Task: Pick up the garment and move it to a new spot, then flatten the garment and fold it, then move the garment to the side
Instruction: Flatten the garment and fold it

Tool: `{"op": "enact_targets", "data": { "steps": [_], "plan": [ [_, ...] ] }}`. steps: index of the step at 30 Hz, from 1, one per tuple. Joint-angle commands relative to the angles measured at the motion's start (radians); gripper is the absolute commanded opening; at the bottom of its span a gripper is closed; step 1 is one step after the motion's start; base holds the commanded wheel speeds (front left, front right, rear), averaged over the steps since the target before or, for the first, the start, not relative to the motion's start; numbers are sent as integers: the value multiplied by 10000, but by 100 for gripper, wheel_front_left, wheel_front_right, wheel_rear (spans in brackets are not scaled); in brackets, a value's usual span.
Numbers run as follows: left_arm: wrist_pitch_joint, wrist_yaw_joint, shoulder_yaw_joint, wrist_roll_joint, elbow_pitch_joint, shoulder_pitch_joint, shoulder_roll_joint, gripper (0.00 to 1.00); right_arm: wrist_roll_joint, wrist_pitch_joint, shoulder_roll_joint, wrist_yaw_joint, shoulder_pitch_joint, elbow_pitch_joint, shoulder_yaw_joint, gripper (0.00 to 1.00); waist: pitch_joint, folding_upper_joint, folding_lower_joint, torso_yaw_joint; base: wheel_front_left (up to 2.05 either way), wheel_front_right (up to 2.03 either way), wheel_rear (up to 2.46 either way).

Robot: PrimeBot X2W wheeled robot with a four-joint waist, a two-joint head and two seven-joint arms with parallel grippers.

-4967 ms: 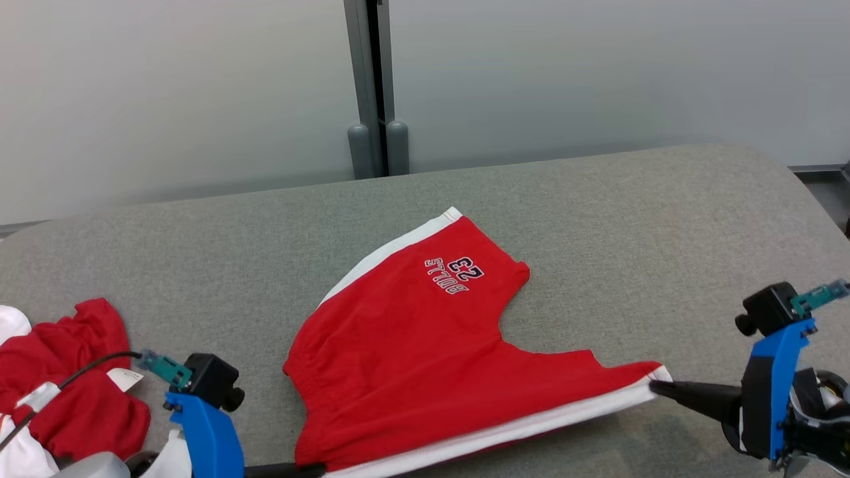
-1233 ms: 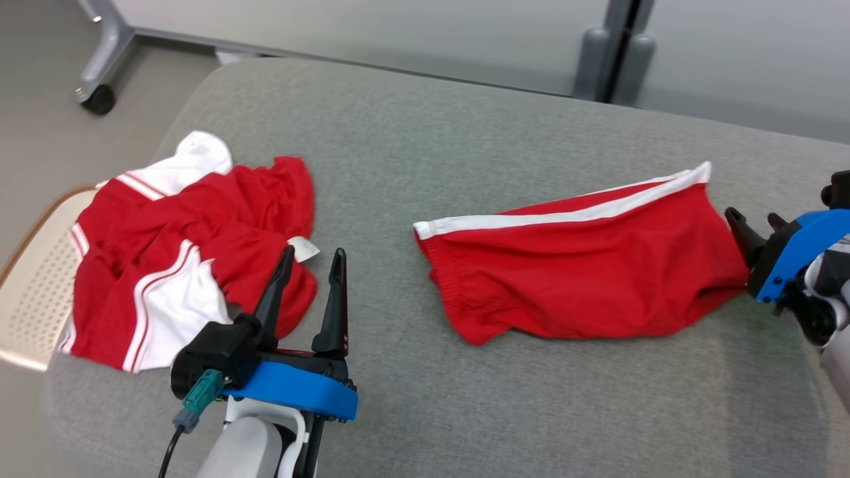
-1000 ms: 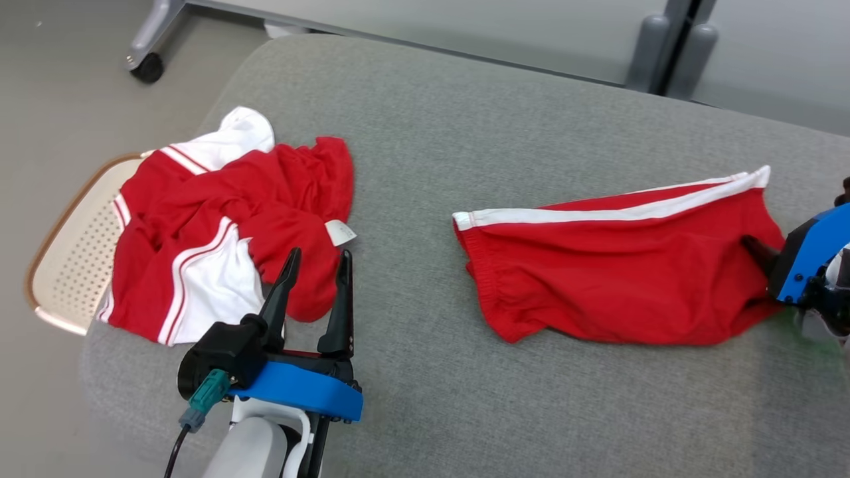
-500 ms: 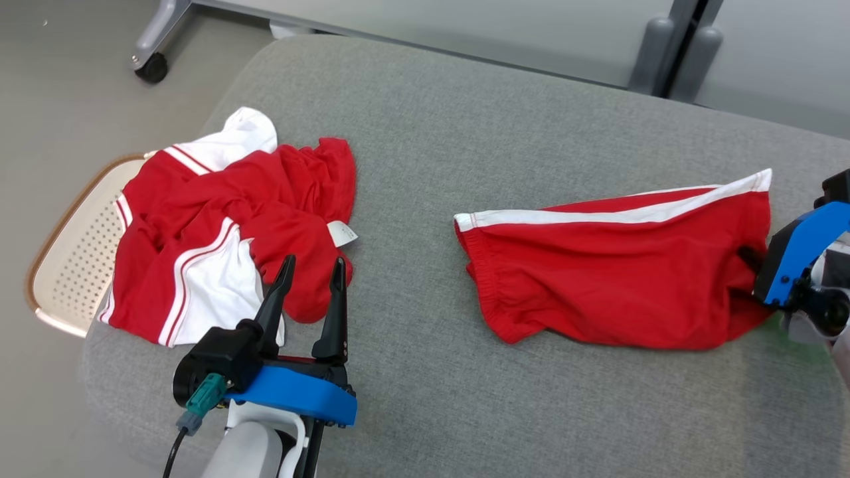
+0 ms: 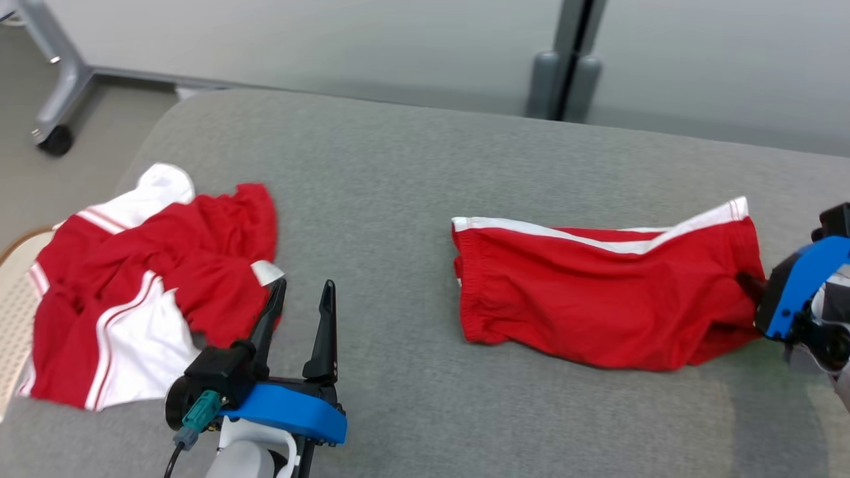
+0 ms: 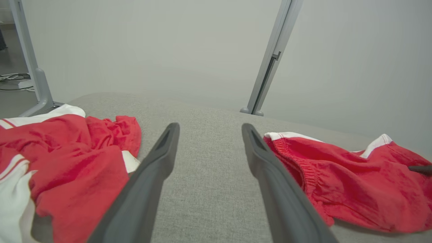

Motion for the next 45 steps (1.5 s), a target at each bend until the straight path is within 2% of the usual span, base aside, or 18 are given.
{"op": "enact_targets", "data": {
  "steps": [1,9,17,22,26,30,38,39,40,41,42,45],
  "plan": [
    [-49,-38,98,50,58,126,6,100,36,-136,-165,1,261,-25,111,0,-409,-2,0,-570,0,0,0],
    [-49,-28,137,-27,117,313,7,100,278,-1005,-468,1,864,-713,374,0,-793,-2,0,-1353,0,0,0],
    [-48,-72,91,-11,240,351,9,100,738,-1257,-230,3,405,-1784,478,0,-980,-2,0,-1245,0,0,0],
    [-49,-90,42,-112,338,383,9,100,864,-1122,487,3,85,-2318,781,0,-1067,-2,0,-896,0,0,0],
    [-49,-53,-44,-189,375,382,4,100,827,-1101,1204,3,-106,-2232,1083,0,-1104,-2,0,-549,0,0,0],
    [-49,-25,-60,-211,413,362,6,100,675,-1045,1849,3,-264,-1934,1484,0,-1083,-2,0,-262,0,0,0],
    [-49,-12,-131,-291,489,236,5,100,557,-909,2657,3,-422,-818,2045,0,-980,-2,0,35,0,0,0],
    [-49,-3,-131,-291,495,220,5,100,590,-919,2751,3,-412,-752,2090,10,-970,-2,0,35,0,0,0],
    [-49,11,-123,-291,496,217,5,100,680,-874,2856,3,-363,-762,2137,42,-961,-2,0,22,0,0,0],
    [-48,24,-106,-300,494,224,4,100,737,-865,2914,3,-315,-814,2195,61,-953,-2,0,-4,0,0,0],
    [-49,20,-79,-309,493,244,4,100,777,-981,2938,3,-285,-976,2247,100,-944,-2,0,-49,0,0,0],
    [-48,54,-73,-320,498,258,5,100,1082,-1530,2939,3,-91,-1588,2246,100,-950,-2,0,-212,0,0,0]
  ]
}}
